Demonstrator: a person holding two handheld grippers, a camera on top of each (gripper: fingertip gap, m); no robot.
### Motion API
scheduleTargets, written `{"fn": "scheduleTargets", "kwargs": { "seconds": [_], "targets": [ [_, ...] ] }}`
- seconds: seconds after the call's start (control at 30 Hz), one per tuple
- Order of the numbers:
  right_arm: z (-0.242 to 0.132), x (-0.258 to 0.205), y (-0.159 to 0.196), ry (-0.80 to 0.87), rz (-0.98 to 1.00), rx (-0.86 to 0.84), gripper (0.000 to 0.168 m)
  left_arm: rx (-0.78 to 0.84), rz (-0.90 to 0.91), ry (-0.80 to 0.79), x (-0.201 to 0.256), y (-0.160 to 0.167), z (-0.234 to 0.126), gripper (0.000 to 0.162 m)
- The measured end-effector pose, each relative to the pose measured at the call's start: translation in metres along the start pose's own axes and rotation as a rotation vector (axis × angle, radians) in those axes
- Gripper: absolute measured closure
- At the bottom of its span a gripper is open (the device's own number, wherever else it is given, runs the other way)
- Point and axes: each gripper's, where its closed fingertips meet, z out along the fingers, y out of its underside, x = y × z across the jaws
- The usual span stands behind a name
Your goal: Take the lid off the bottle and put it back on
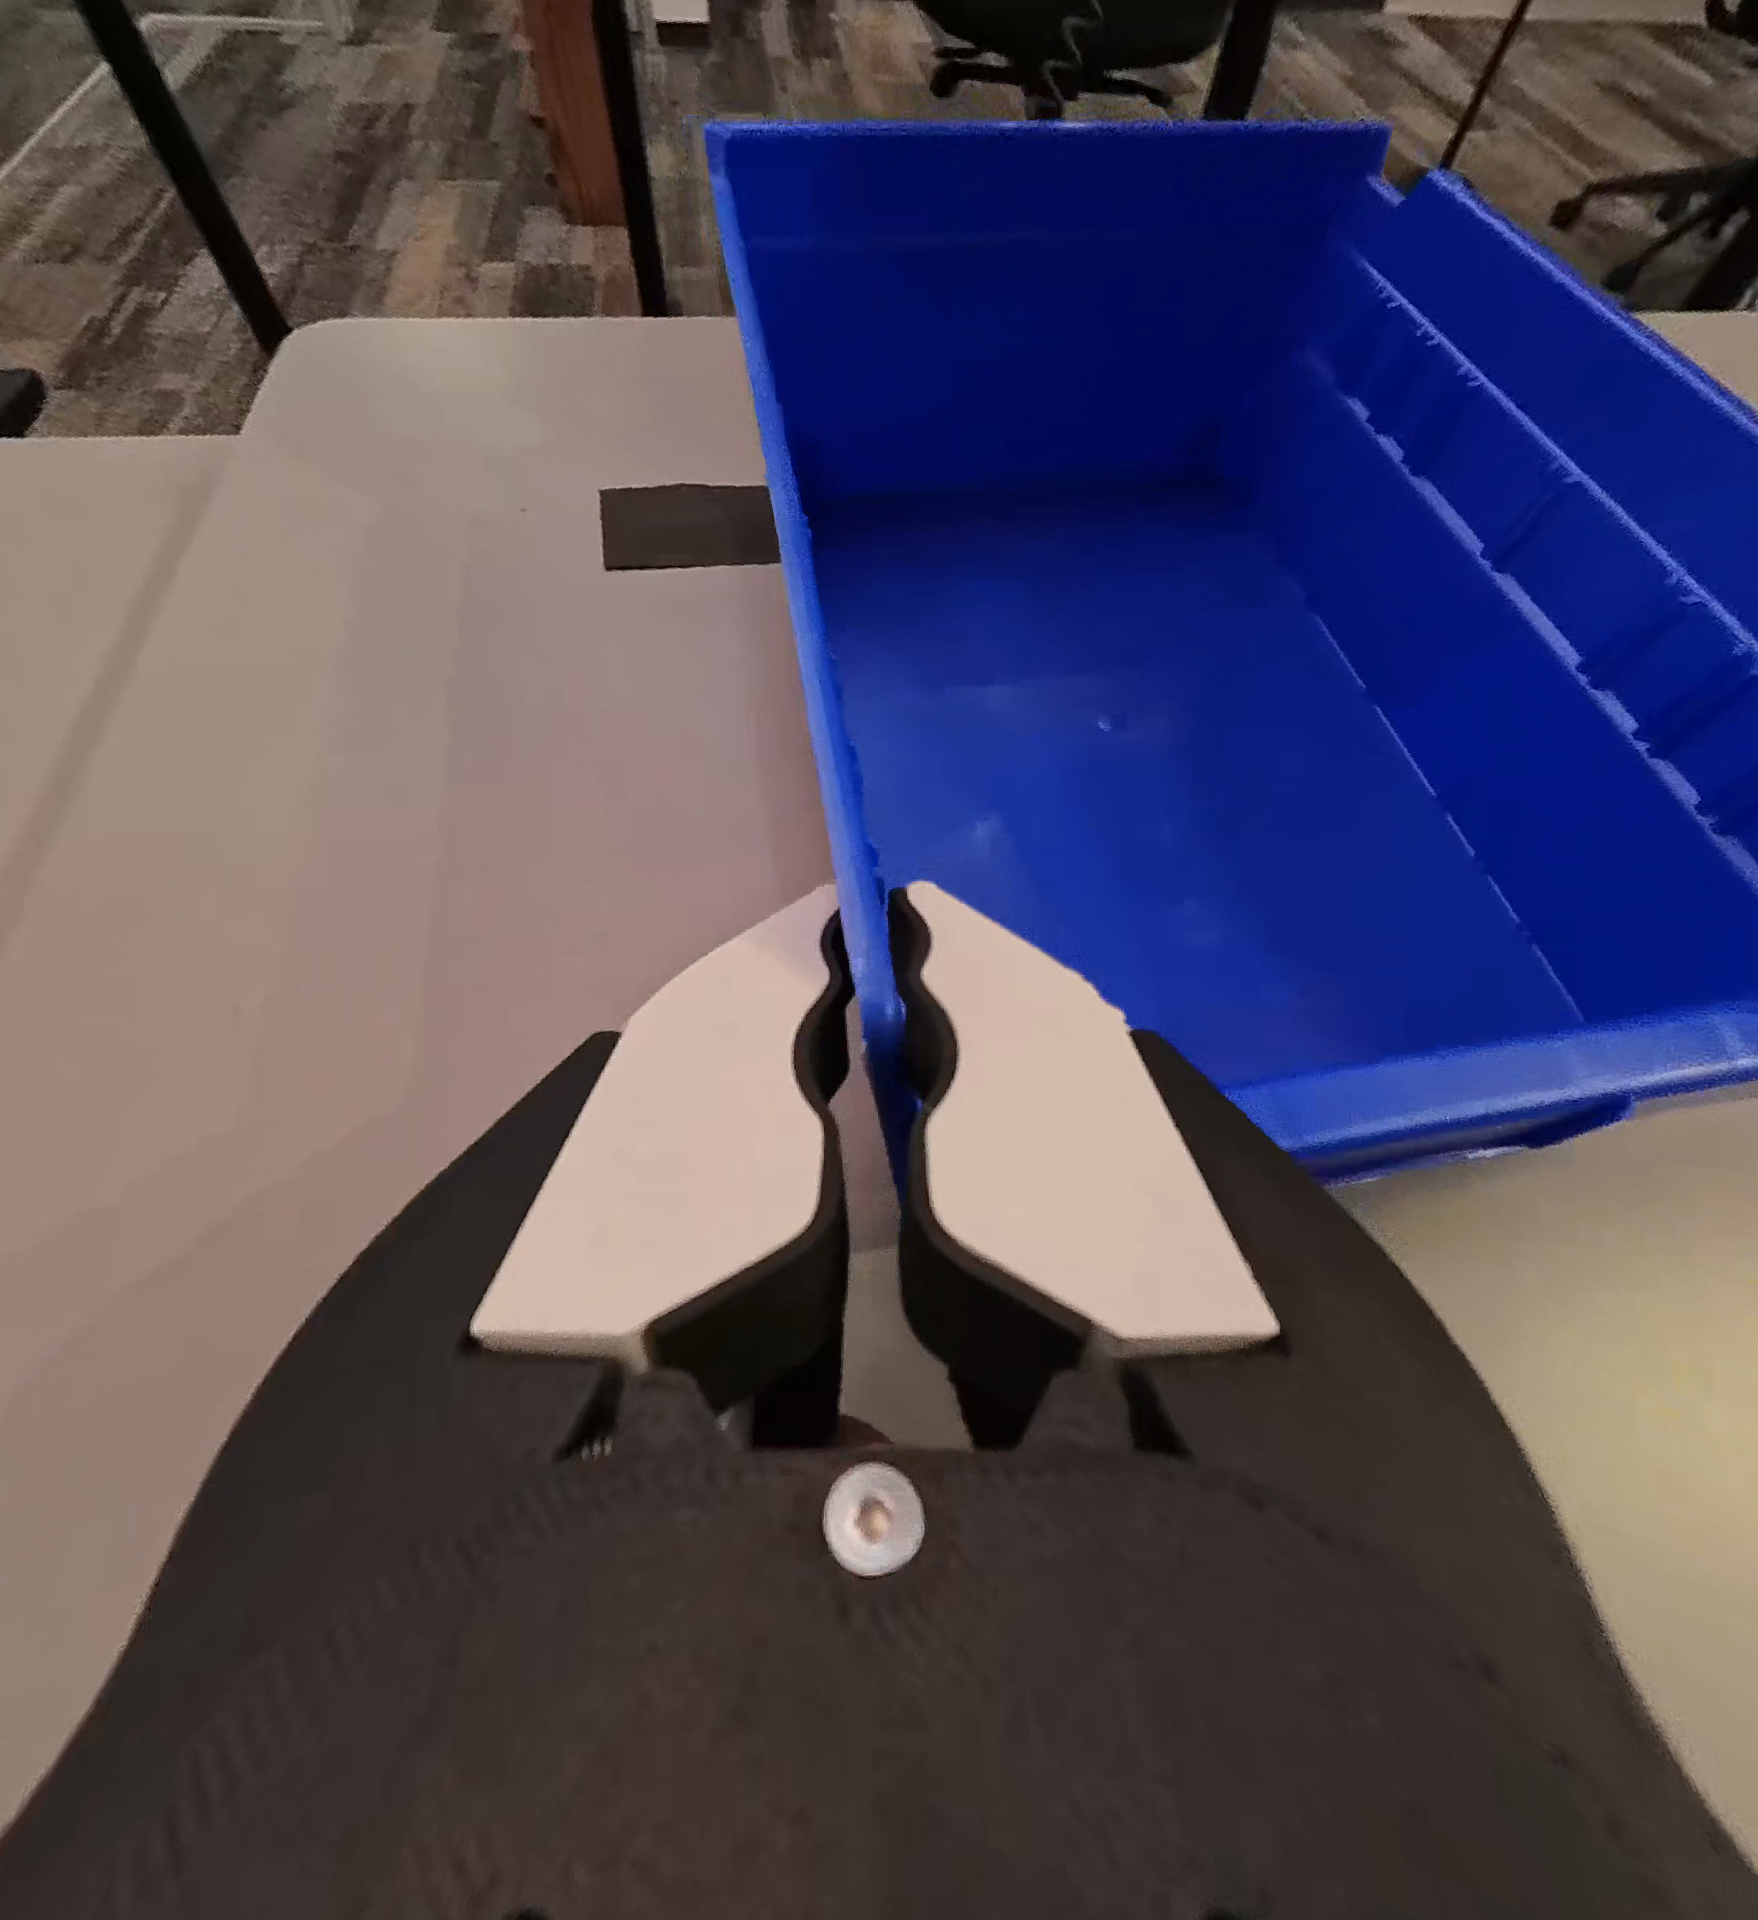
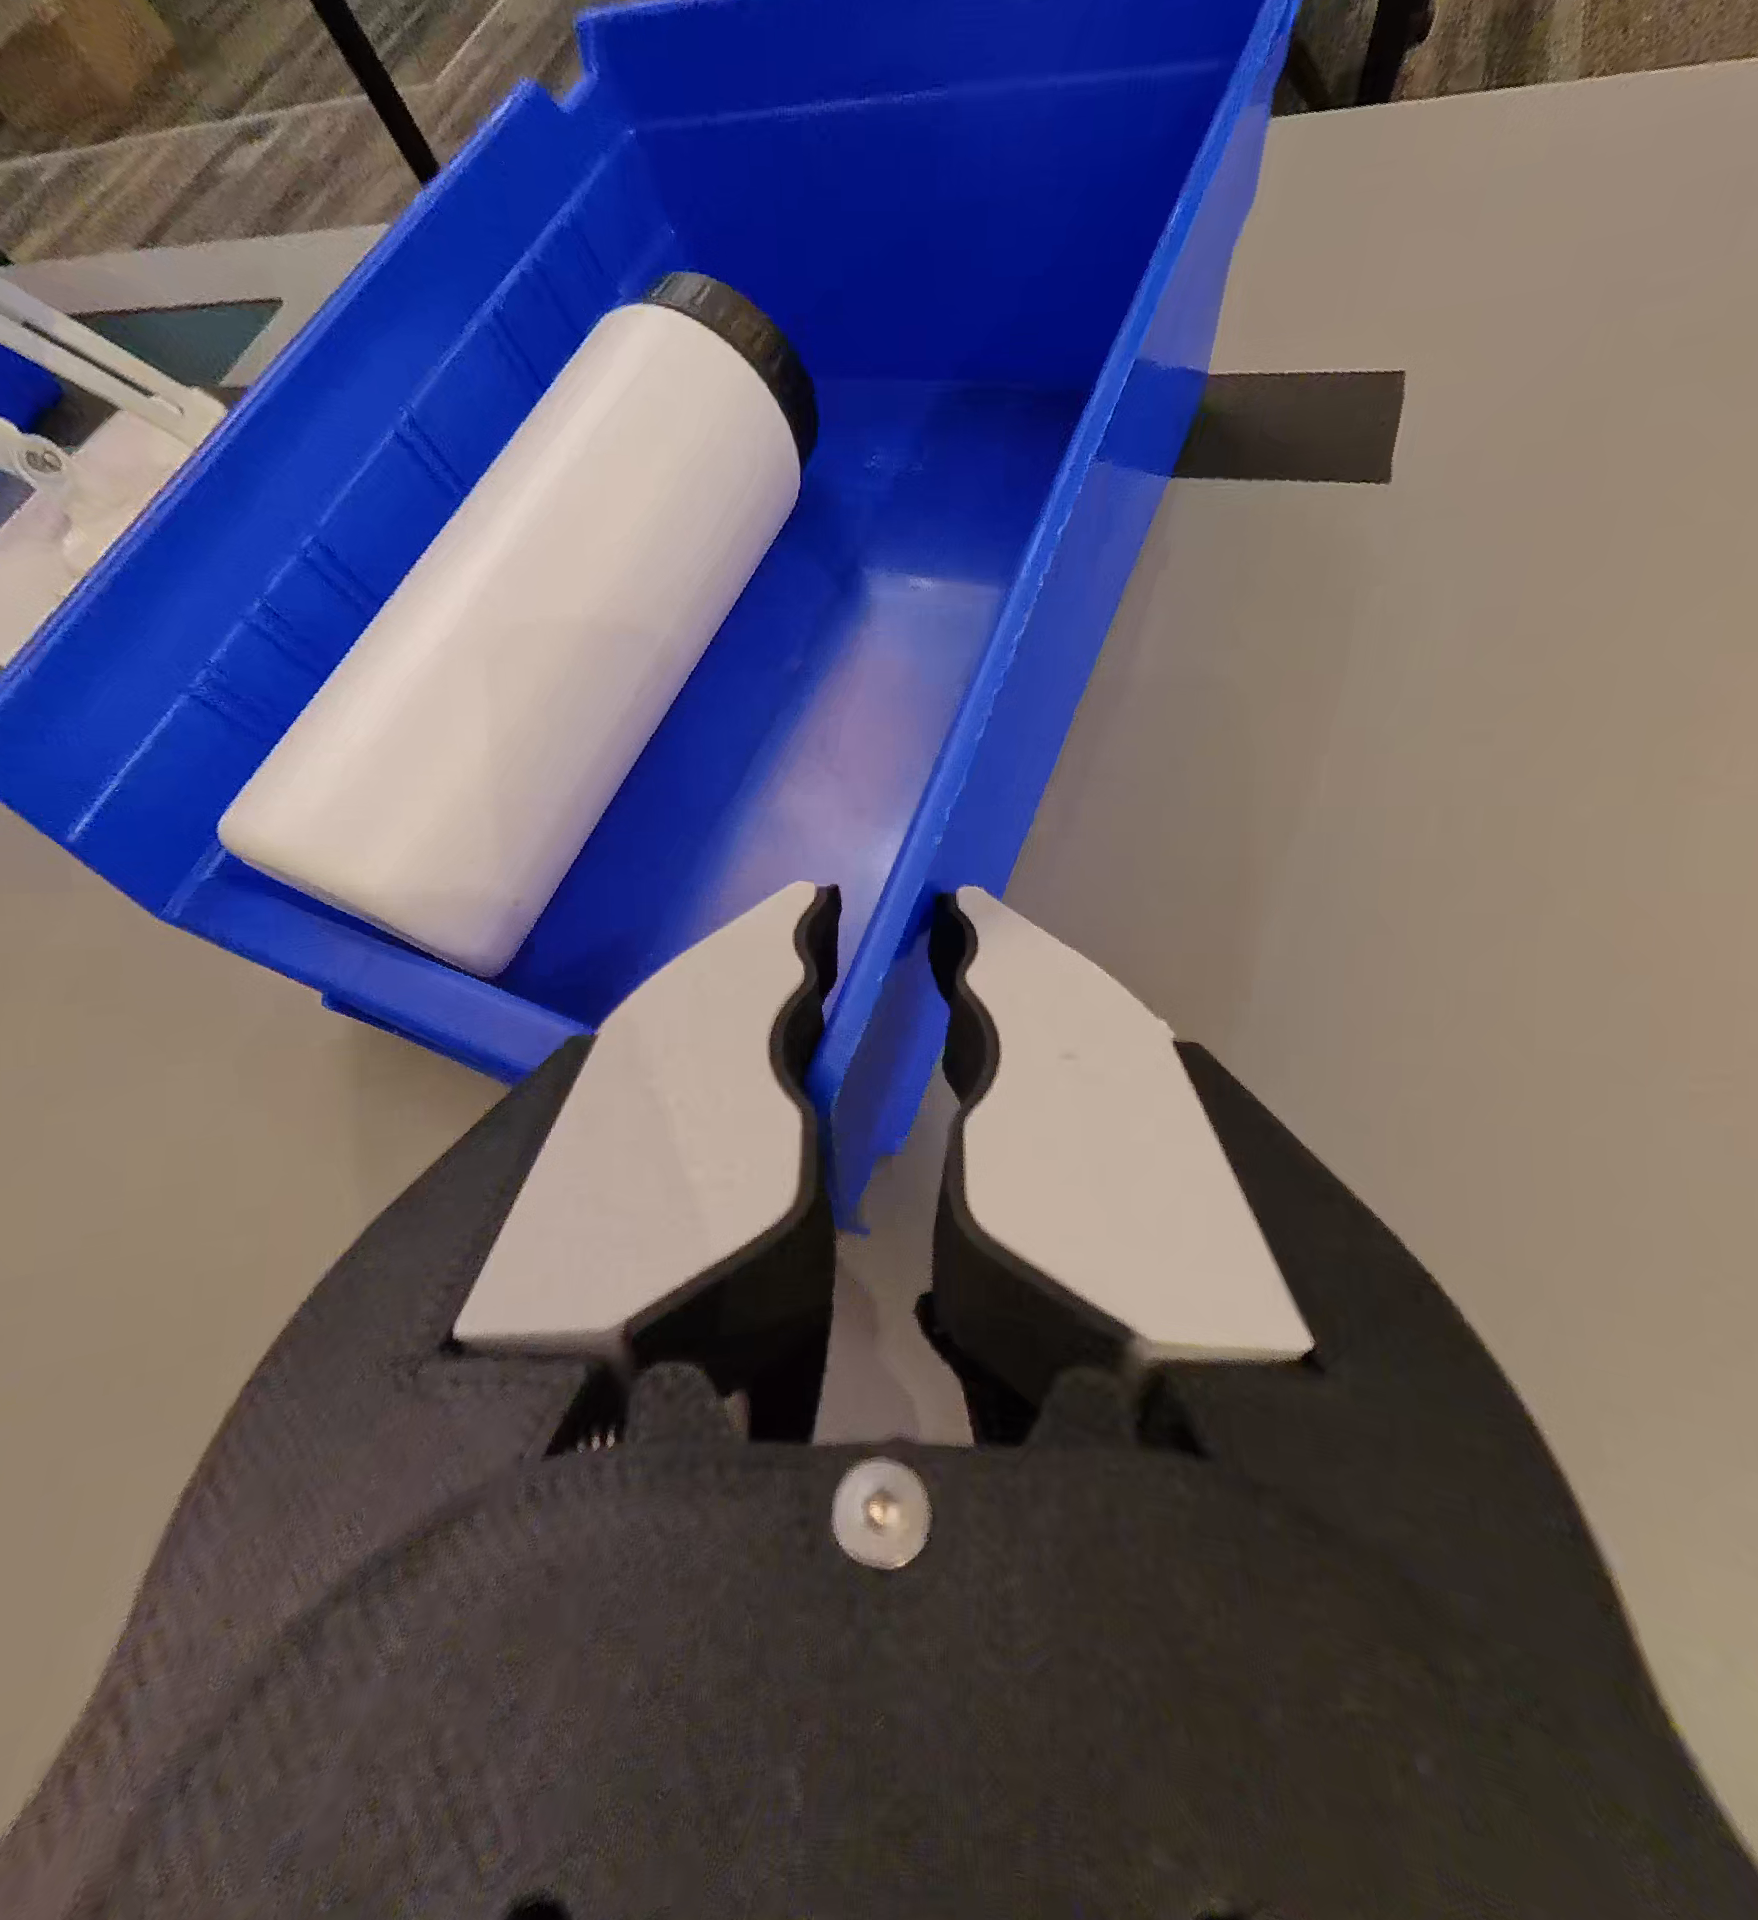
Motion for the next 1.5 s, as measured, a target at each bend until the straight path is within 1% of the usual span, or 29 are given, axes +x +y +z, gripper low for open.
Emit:
{"fn": "scheduleTargets", "kwargs": {
  "seconds": [0.1,0.2,0.27,0.37,0.5,0.63,0.73,0.83,0.93,1.13,1.23,1.4,1.43,1.47,1.5],
  "targets": [
    [-0.005,-0.005,0.006,-0.025,-0.034,-0.024,0.151,-0.004,0.015,0.073,-0.003,0.006,-0.011,0.157],
    [-0.013,-0.015,0.014,-0.069,-0.074,-0.05,0.153,-0.008,0.067,0.196,-0.003,0.015,-0.027,0.157],
    [-0.018,-0.023,0.02,-0.118,-0.098,-0.063,0.155,-0.043,0.099,0.282,-0.002,0.023,-0.042,0.157],
    [-0.024,-0.038,0.029,-0.206,-0.122,-0.075,0.157,-0.092,0.172,0.352,-0.008,0.037,-0.067,0.157],
    [-0.029,-0.061,0.041,-0.32,-0.154,-0.084,0.161,-0.137,0.184,0.488,-0.004,0.057,-0.103,0.157],
    [-0.029,-0.09,0.049,-0.438,-0.153,-0.074,0.161,-0.171,0.18,0.666,0.023,0.077,-0.14,0.158],
    [-0.025,-0.108,0.052,-0.48,-0.183,-0.081,0.161,-0.187,0.207,0.815,0.06,0.092,-0.163,0.158],
    [-0.017,-0.123,0.05,-0.501,-0.206,-0.102,0.161,-0.22,0.259,0.945,0.098,0.102,-0.179,0.158],
    [-0.003,-0.138,0.046,-0.52,-0.239,-0.127,0.161,-0.253,0.322,1.05,0.133,0.107,-0.185,0.158],
    [0.034,-0.182,0.033,-0.634,-0.294,-0.17,0.161,-0.24,0.392,1.163,0.188,0.106,-0.177,0.158],
    [0.059,-0.209,0.025,-0.676,-0.339,-0.186,0.161,-0.253,0.421,1.196,0.206,0.105,-0.174,0.157],
    [0.1,-0.26,0.013,-0.722,-0.377,-0.224,0.16,-0.26,0.387,1.224,0.227,0.104,-0.163,0.154],
    [0.106,-0.264,0.012,-0.71,-0.374,-0.252,0.151,-0.282,0.388,1.214,0.227,0.105,-0.161,0.153],
    [0.108,-0.268,0.007,-0.694,-0.358,-0.256,0.146,-0.302,0.388,1.211,0.225,0.106,-0.162,0.14],
    [0.104,-0.27,-0.001,-0.687,-0.335,-0.229,0.141,-0.306,0.361,1.19,0.22,0.103,-0.16,0.112]
  ]
}}
